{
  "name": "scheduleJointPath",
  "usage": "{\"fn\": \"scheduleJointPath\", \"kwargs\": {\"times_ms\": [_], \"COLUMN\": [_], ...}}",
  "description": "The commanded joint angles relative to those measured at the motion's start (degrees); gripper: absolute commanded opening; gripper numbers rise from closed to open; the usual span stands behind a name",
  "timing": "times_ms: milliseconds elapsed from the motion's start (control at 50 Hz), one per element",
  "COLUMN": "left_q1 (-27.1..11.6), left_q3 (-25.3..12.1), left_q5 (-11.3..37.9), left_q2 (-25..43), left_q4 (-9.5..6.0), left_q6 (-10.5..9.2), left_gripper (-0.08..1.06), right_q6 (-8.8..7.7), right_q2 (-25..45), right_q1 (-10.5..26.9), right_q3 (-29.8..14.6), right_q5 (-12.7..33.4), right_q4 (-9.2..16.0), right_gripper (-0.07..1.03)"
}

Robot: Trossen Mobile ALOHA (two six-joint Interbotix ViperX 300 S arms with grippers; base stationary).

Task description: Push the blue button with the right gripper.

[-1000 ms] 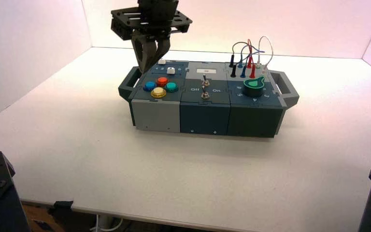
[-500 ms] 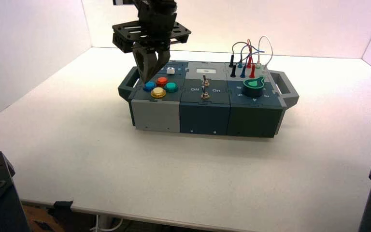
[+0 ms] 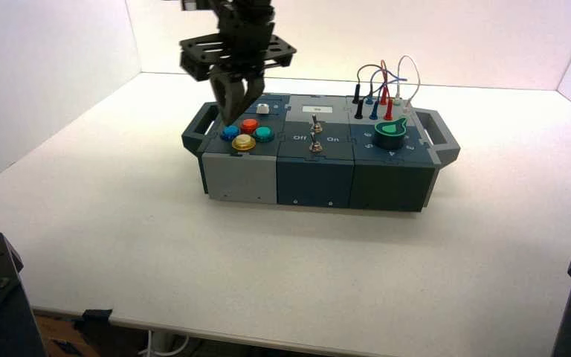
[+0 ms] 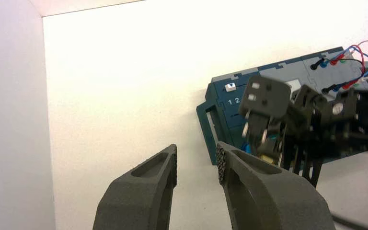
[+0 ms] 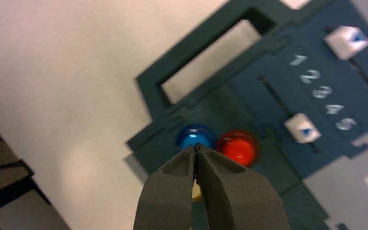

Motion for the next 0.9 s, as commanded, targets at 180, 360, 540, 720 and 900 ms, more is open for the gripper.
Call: {"fn": "scheduleJointPath", "kwargs": {"times_ms": [180,360,540,720,900], "left_q1": [-0.18,-0.18,-0.18,-0.18,-0.18], "left_q3": [-0.97,-0.97,-0.97,-0.97,-0.88], "left_q5": [-0.62,-0.62,-0.62,-0.70,-0.62], "left_q2": [-0.44,-0.09,0.00,0.00,-0.09], "left_q4": [-0.09,0.00,-0.09,-0.09,-0.09], "left_q6": [0.18,0.18,0.18,0.18,0.18], "left_gripper": [0.46,0.46,0.46,0.46,0.46], "right_q6": [0.09,0.09,0.09,0.09,0.18], "right_q2": [-0.97,-0.62,0.79,2.02,1.93], "right_q1": [-0.09,0.00,0.09,0.35,0.62], "right_q3": [-1.58,-1.49,-1.76,-2.20,-2.11], "right_q5": [-0.18,-0.18,0.00,0.44,0.44], "right_q4": [0.09,0.18,0.53,0.97,1.14], "right_gripper": [-0.02,-0.02,-0.02,-0.02,-0.02]}}
